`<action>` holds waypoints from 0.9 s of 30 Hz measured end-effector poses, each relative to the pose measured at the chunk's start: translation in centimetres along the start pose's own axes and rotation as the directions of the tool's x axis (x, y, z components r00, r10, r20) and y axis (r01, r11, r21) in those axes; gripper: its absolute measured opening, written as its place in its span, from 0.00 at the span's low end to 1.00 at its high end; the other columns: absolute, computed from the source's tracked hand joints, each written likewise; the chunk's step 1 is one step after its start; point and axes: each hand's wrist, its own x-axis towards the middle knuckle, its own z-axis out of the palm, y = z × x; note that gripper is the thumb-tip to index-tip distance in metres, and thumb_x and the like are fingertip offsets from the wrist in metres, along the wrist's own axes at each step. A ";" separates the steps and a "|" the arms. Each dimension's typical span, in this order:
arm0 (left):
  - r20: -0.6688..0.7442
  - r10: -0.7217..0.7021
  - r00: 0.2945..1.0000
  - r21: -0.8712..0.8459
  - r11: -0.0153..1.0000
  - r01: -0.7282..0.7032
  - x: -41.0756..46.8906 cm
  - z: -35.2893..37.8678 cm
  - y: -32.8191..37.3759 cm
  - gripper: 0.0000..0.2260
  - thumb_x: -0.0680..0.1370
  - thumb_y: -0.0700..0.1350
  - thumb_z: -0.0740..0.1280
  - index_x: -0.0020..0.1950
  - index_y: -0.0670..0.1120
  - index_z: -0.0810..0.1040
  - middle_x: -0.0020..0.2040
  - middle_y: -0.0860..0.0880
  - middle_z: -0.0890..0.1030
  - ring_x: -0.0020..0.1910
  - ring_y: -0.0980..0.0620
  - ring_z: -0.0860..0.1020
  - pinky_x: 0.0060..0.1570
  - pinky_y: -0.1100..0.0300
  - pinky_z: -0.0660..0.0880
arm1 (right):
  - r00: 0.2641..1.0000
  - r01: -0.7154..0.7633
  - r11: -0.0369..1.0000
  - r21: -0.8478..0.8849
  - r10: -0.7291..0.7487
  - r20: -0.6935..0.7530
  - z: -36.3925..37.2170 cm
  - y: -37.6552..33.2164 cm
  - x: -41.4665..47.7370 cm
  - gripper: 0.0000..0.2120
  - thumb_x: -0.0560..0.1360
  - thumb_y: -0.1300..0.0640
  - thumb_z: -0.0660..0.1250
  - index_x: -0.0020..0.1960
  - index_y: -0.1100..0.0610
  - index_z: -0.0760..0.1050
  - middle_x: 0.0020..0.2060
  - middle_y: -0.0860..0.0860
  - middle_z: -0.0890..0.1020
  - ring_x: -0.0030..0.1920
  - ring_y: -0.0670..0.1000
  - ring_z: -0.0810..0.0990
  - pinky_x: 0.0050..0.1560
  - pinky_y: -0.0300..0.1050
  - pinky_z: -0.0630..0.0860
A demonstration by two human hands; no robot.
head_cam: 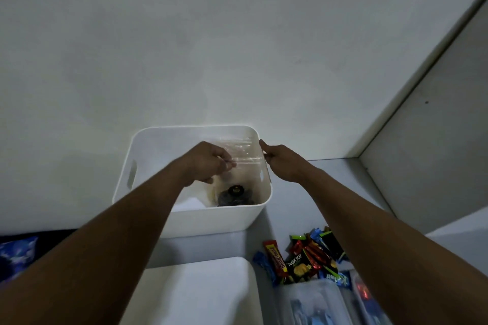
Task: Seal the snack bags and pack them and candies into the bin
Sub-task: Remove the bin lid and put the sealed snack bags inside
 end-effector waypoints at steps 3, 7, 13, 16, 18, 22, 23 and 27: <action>-0.068 -0.016 0.998 0.035 0.999 0.018 1.5 1.2 -1.1 0.04 0.74 0.38 0.72 0.44 0.46 0.83 0.41 0.45 0.82 0.41 0.48 0.76 0.41 0.54 0.77 | 1.000 -0.017 1.000 -0.002 0.017 0.008 -0.2 0.3 0.3 0.30 0.79 0.66 0.51 0.77 0.46 0.62 0.67 0.51 0.78 0.66 0.52 0.75 0.66 0.42 0.67; -0.197 0.035 0.980 0.156 0.988 -0.003 3.1 2.2 -1.8 0.04 0.73 0.40 0.75 0.47 0.45 0.84 0.45 0.45 0.81 0.41 0.49 0.76 0.40 0.62 0.74 | 1.000 0.001 1.000 -0.029 -0.002 -0.007 -0.3 0.3 0.4 0.27 0.81 0.63 0.52 0.77 0.46 0.62 0.64 0.52 0.80 0.63 0.55 0.77 0.65 0.47 0.70; -0.303 0.094 0.948 0.321 0.947 0.009 3.8 2.3 -2.4 0.08 0.70 0.44 0.77 0.38 0.50 0.79 0.43 0.52 0.81 0.47 0.51 0.79 0.48 0.61 0.73 | 0.998 0.050 0.978 -0.202 -0.055 -0.024 0.2 -0.4 0.4 0.25 0.83 0.59 0.53 0.80 0.54 0.55 0.66 0.59 0.76 0.64 0.60 0.74 0.57 0.47 0.70; -0.336 0.091 0.937 0.343 0.939 0.031 3.7 2.3 -2.5 0.08 0.70 0.44 0.77 0.34 0.50 0.80 0.46 0.48 0.84 0.50 0.48 0.81 0.54 0.55 0.77 | 0.998 0.062 0.965 -0.257 -0.068 -0.015 0.6 -0.5 0.2 0.27 0.83 0.62 0.52 0.80 0.58 0.50 0.65 0.61 0.75 0.63 0.62 0.73 0.53 0.45 0.67; -0.330 0.095 0.939 0.367 0.929 0.035 3.6 2.3 -2.5 0.05 0.71 0.44 0.77 0.37 0.50 0.82 0.47 0.47 0.85 0.51 0.47 0.81 0.54 0.55 0.77 | 0.998 0.056 0.963 -0.263 -0.062 -0.016 0.8 -0.5 0.2 0.28 0.82 0.62 0.52 0.81 0.59 0.48 0.64 0.61 0.75 0.63 0.62 0.73 0.52 0.43 0.65; -0.283 0.116 0.952 0.434 0.901 0.019 3.4 2.4 -2.6 0.04 0.72 0.45 0.74 0.46 0.49 0.85 0.49 0.47 0.85 0.51 0.47 0.81 0.50 0.59 0.75 | 0.998 0.045 0.964 -0.262 -0.052 -0.022 1.0 -0.7 0.1 0.28 0.82 0.62 0.52 0.81 0.59 0.48 0.64 0.61 0.75 0.63 0.61 0.73 0.53 0.43 0.66; -0.278 0.112 0.954 0.435 0.900 0.021 3.3 2.4 -2.6 0.04 0.72 0.45 0.74 0.46 0.48 0.86 0.49 0.46 0.85 0.51 0.46 0.81 0.49 0.59 0.76 | 0.998 0.043 0.965 -0.258 -0.051 -0.024 1.0 -0.7 0.1 0.28 0.82 0.62 0.52 0.81 0.60 0.48 0.64 0.61 0.75 0.63 0.61 0.73 0.53 0.44 0.66; -0.294 0.110 0.949 0.440 0.897 0.032 3.0 2.7 -2.6 0.04 0.72 0.46 0.74 0.45 0.48 0.85 0.51 0.46 0.84 0.53 0.45 0.80 0.52 0.56 0.77 | 0.998 0.042 0.964 -0.262 -0.054 -0.038 1.2 -0.7 -0.3 0.28 0.82 0.62 0.53 0.80 0.61 0.50 0.63 0.62 0.75 0.62 0.62 0.74 0.52 0.44 0.66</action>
